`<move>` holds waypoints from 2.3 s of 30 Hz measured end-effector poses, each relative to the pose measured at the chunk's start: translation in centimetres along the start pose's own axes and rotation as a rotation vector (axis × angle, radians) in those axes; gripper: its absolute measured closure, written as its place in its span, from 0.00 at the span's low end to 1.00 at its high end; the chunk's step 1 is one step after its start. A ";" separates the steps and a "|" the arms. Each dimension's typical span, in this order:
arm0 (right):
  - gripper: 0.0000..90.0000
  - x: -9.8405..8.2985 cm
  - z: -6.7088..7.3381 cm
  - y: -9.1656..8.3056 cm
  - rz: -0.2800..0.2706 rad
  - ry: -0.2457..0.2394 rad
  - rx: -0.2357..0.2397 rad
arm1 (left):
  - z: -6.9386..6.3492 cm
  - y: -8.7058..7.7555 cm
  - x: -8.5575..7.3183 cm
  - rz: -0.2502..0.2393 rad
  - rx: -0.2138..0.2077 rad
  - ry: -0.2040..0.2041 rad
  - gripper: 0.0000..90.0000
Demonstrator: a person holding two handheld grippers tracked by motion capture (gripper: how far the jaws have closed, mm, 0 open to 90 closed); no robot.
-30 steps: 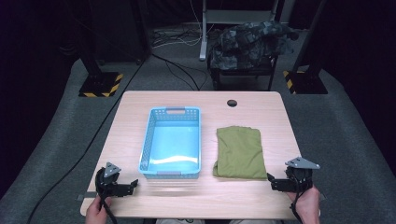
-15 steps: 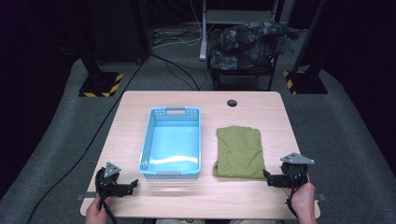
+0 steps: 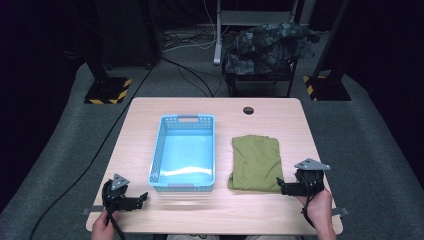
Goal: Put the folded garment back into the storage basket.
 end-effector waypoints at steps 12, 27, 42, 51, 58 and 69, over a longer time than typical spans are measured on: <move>0.00 0.9 0.0 0.6 0.010 -0.009 0.009 | 0.0 0.0 0.0 0.001 0.001 0.000 0.00; 0.00 2.0 0.3 1.7 0.027 -0.027 0.022 | 0.0 0.0 0.0 -0.001 0.000 -0.001 0.00; 0.00 3.0 0.5 2.8 0.042 -0.040 0.035 | 0.0 0.0 0.0 0.000 0.001 0.000 0.00; 0.00 3.4 0.7 3.6 0.056 -0.048 0.044 | 0.0 0.0 0.0 0.000 0.001 0.000 0.00; 0.00 4.0 1.0 4.2 0.064 -0.059 0.049 | 0.0 0.0 0.0 0.001 0.001 0.000 0.00; 0.00 4.6 1.3 4.9 0.075 -0.073 0.057 | 0.0 0.0 0.0 0.001 0.001 0.000 0.00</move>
Point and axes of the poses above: each handheld gripper's, and its own axes: y roughly forward along the jaws, x roughly out of its top, z roughly to its left, the point moved 5 cm from there along y, roughly forward along the jaws, and after that the axes turned 9 degrees about -y, right-handed, at the moved point
